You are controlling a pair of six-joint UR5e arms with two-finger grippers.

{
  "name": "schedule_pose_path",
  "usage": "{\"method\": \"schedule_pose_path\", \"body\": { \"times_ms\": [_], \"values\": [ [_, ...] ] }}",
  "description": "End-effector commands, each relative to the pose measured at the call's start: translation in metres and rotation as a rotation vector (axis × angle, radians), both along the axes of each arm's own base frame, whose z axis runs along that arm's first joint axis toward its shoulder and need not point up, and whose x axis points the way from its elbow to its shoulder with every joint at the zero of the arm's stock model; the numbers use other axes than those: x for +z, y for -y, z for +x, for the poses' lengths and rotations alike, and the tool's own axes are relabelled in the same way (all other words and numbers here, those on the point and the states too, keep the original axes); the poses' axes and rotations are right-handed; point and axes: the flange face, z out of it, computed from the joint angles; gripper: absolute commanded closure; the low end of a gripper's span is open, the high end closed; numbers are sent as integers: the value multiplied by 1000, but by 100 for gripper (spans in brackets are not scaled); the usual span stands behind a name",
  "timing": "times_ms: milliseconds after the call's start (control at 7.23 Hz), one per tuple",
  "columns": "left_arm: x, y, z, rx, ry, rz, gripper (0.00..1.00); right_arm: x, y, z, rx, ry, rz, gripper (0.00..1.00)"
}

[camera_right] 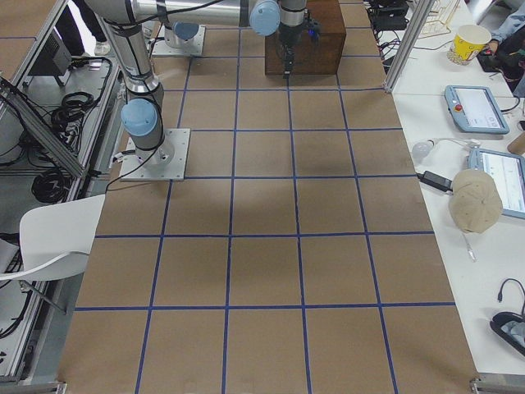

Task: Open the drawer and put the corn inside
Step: 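Move the left gripper down beside the cabinet toward the white drawer handle, then close the left gripper on the white drawer handle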

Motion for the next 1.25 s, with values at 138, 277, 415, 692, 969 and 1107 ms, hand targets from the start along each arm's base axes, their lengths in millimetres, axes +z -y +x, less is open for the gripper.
{"method": "schedule_pose_path", "body": {
  "times_ms": [138, 277, 415, 692, 969, 1107],
  "values": [
    [-42, 13, -1, 2, -99, 22, 0, 0, 0, 0, 0, 0, 0, 0],
    [-55, 13, -4, 5, -124, 38, 0, 0, 0, 0, 0, 2, 0, 0],
    [-63, 17, -5, 11, -150, 36, 0, 0, 0, 0, 0, 0, 0, 0],
    [-75, 26, -6, 20, -191, 14, 0, 0, 0, 0, 0, 0, 0, 0],
    [-88, 33, -5, 33, -193, 8, 0, 0, 0, 0, 0, 0, 0, 0],
    [-93, 36, -6, 41, -222, 6, 0, 0, 0, 0, 0, 0, 0, 0]
  ]
}}
